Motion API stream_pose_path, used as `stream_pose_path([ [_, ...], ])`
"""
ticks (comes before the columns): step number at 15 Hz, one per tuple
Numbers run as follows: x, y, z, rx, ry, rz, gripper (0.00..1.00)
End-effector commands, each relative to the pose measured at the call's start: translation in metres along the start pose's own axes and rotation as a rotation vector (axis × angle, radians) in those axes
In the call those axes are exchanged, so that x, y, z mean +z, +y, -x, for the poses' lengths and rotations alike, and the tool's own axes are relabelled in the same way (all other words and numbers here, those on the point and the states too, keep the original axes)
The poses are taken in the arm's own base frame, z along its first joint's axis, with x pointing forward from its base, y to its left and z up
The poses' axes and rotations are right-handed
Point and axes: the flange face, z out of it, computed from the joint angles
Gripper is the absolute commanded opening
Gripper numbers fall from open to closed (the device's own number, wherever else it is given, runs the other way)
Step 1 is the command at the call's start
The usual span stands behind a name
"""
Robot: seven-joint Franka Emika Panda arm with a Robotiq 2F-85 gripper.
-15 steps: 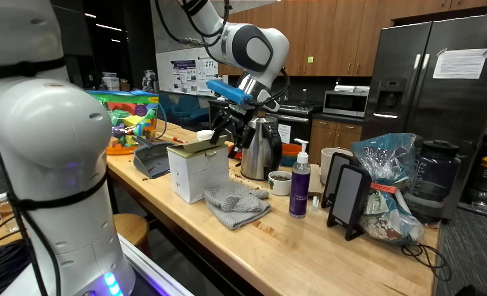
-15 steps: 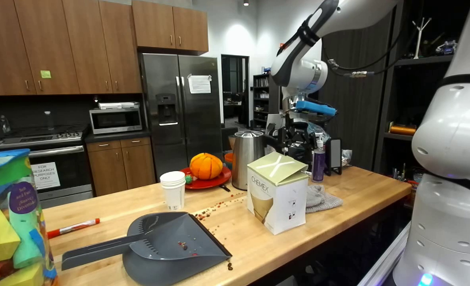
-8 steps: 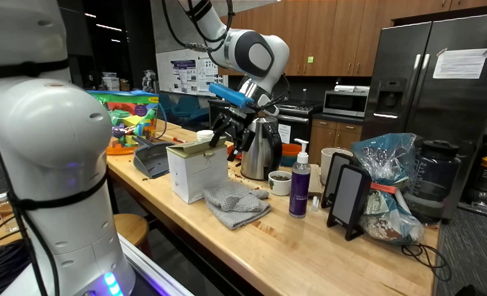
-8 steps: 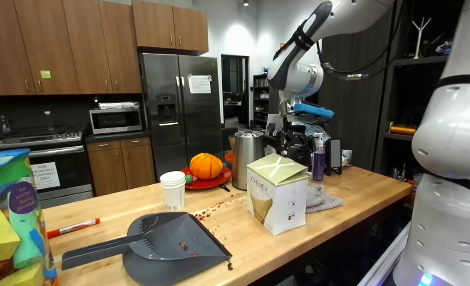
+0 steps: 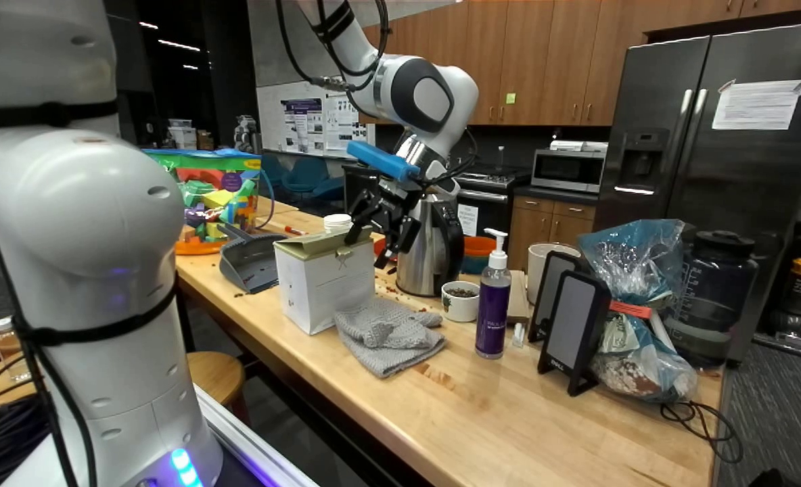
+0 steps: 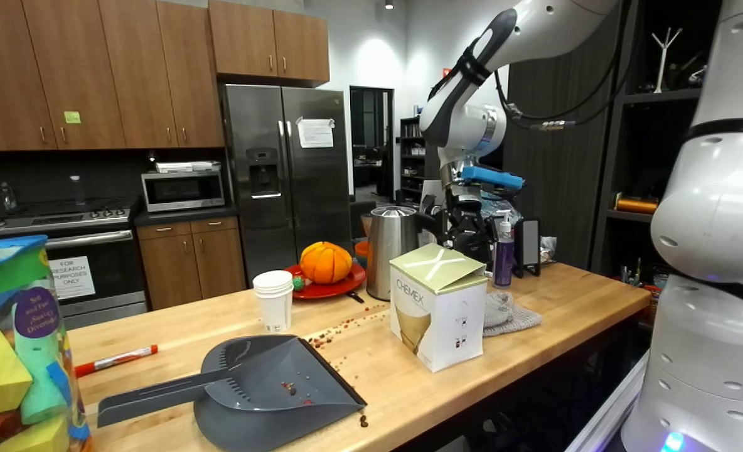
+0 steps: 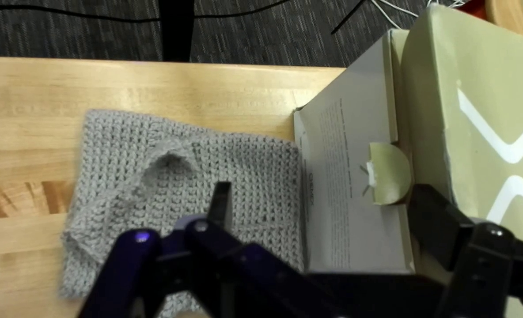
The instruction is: Close the lid on the box
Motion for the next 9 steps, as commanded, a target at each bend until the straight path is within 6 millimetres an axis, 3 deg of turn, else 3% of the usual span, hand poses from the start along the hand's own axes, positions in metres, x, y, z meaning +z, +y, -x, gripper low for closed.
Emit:
stream_pose_path([
  [1,-0.008,0.001,0.001,0.000,0.003,-0.026,1.00],
  [9,-0.024,0.001,0.012,0.001,0.048,-0.020,1.00],
])
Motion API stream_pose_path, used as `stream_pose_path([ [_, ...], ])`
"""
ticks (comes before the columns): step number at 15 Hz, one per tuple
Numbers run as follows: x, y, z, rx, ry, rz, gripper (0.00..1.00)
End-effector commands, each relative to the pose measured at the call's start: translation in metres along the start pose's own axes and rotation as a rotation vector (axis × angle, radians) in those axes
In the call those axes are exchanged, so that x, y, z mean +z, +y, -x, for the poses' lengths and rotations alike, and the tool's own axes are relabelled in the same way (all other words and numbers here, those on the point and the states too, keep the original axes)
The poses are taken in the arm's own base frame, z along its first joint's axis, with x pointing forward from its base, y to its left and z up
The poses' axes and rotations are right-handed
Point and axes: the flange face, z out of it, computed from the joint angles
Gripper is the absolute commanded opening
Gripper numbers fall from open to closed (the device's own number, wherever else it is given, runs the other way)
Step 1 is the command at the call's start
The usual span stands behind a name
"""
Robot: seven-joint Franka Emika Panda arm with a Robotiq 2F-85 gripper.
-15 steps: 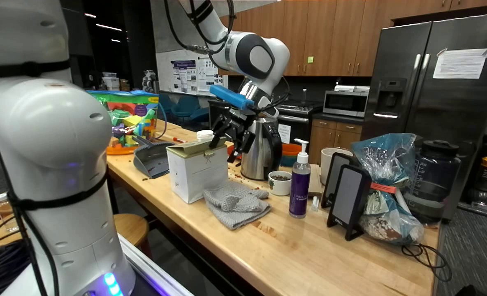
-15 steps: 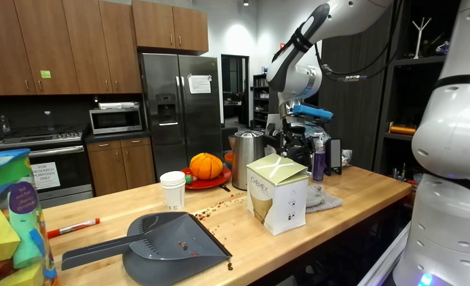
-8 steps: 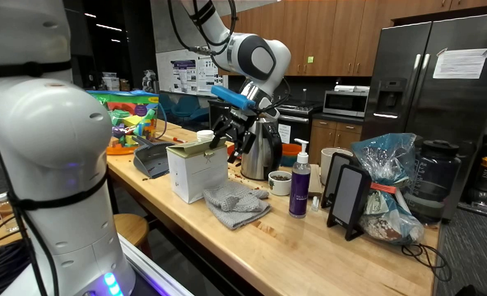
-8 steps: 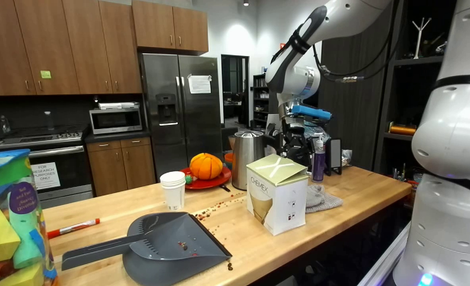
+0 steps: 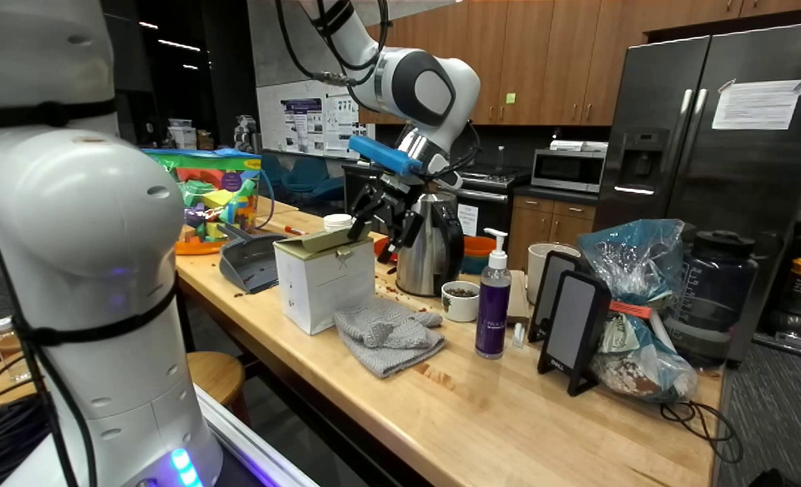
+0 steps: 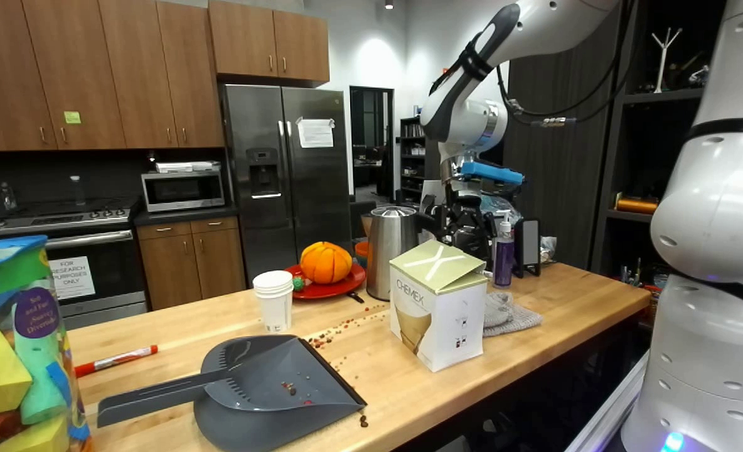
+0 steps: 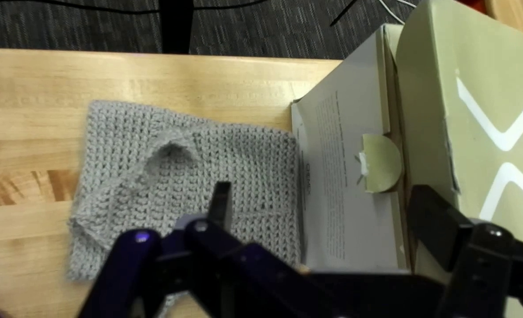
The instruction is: Close the lid on the box
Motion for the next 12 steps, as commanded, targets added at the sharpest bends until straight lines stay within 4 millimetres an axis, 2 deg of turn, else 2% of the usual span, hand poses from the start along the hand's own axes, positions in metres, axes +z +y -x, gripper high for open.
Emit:
stream_pose_path([
  [1,-0.0152,0.0007,0.0100,0.002,0.027,-0.017,1.00],
  [12,-0.0141,-0.0050,0.0059,-0.008,0.022,-0.008,1.00],
])
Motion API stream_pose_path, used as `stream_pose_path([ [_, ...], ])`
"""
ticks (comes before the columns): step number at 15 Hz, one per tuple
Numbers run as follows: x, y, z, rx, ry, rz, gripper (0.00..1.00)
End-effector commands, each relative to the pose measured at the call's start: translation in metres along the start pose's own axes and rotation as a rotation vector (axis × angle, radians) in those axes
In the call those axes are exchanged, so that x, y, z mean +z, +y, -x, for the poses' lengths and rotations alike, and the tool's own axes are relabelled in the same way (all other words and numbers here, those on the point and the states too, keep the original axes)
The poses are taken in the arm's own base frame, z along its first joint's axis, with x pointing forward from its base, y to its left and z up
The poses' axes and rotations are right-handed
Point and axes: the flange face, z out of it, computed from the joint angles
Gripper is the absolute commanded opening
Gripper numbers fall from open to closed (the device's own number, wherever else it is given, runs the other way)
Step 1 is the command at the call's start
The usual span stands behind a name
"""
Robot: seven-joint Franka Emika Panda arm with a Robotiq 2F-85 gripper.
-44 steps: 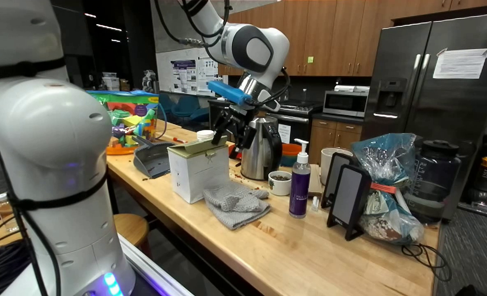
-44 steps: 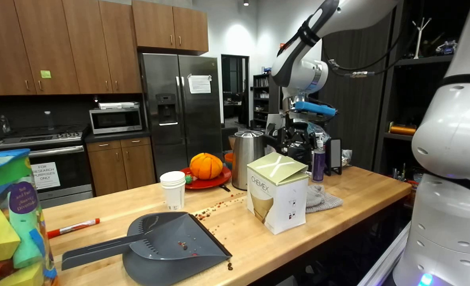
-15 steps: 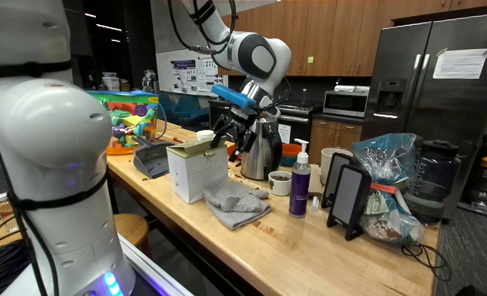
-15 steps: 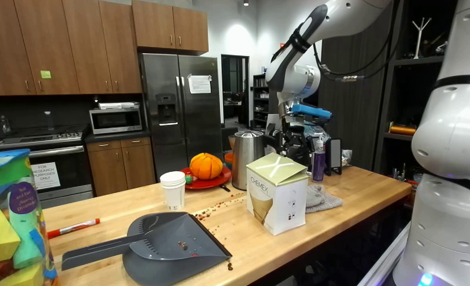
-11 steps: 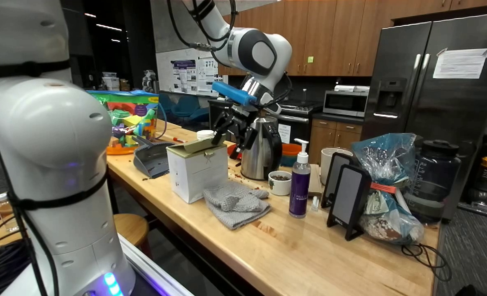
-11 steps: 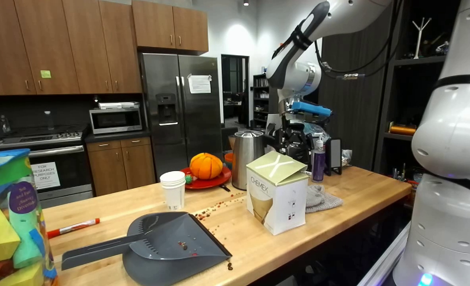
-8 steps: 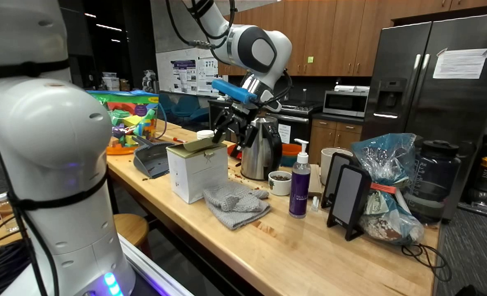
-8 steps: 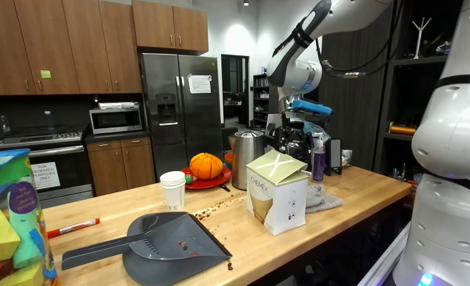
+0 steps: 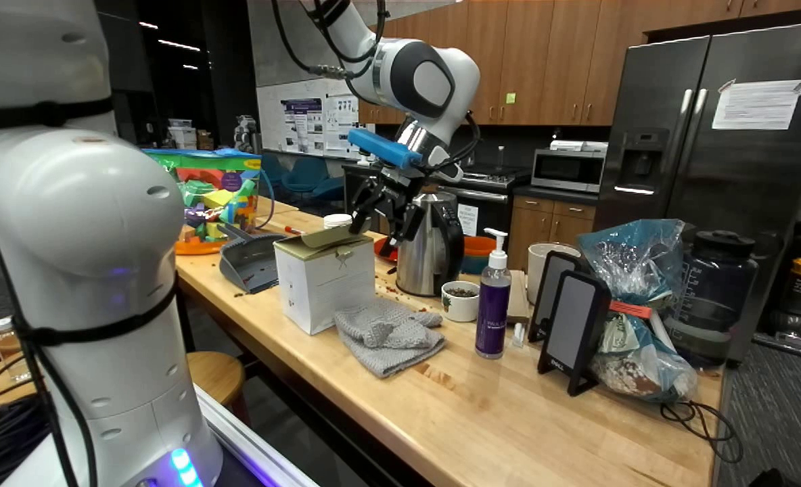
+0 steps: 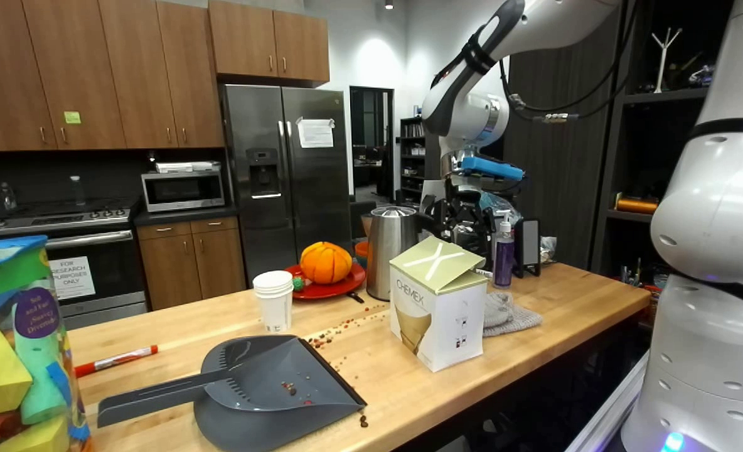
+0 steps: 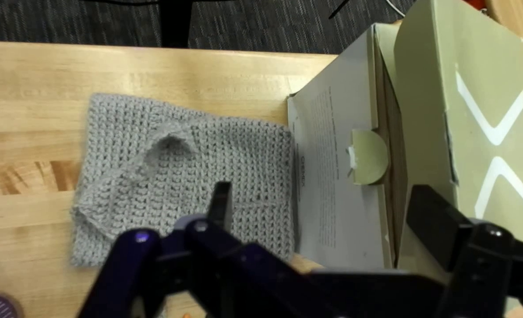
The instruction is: Close the lid on the box
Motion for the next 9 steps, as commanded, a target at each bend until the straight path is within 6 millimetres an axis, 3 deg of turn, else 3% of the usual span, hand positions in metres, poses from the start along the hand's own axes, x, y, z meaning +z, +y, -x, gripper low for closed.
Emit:
stream_pose_path([
  [1,-0.0031,-0.0033,0.0001,0.001,-0.006,-0.004,1.00],
  [9,0.0065,-0.0046,-0.0070,0.017,-0.030,0.008,1.00],
])
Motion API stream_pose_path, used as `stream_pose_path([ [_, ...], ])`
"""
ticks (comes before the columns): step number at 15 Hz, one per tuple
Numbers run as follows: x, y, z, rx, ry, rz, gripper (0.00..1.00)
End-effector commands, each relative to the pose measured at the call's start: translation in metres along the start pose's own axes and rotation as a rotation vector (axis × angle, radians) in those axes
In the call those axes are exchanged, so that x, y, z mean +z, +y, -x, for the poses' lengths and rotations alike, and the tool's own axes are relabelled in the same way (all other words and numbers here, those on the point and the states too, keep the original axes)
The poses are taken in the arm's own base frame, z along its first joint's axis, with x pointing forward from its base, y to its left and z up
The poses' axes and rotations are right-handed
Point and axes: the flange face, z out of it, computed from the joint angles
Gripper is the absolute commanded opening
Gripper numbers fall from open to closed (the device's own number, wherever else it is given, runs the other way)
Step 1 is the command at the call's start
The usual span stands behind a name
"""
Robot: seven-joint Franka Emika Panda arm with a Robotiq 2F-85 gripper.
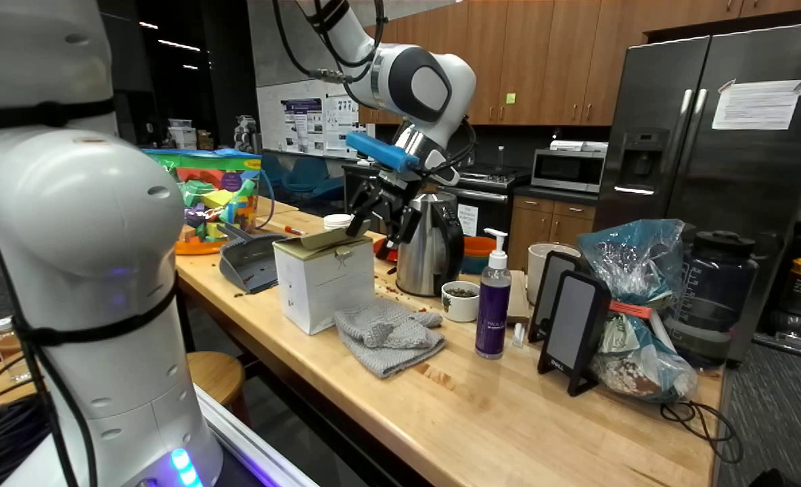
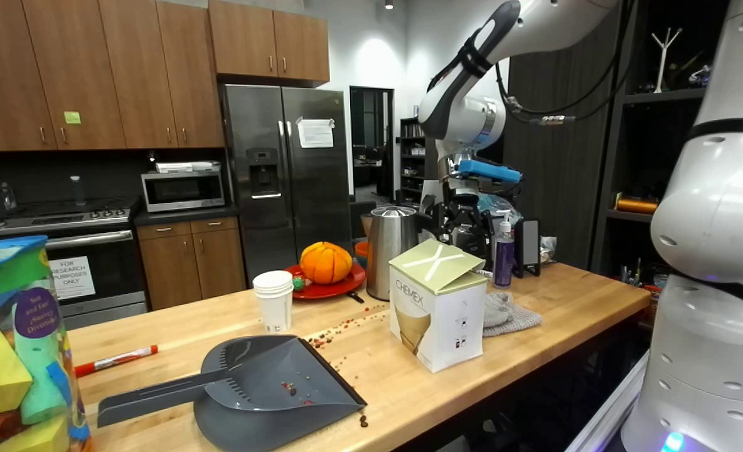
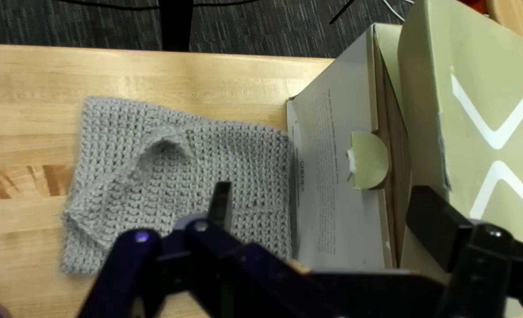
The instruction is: Close the lid on the box
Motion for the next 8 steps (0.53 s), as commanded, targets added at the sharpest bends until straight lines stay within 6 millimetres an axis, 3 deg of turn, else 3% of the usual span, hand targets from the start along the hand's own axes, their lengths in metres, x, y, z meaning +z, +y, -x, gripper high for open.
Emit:
stream_pose_path([
  [1,-0.0001,0.0015,-0.0043,0.019,-0.014,-0.001,1.00],
  [8,0.0063,0.0055,-0.0092,0.023,-0.031,0.000,1.00],
])
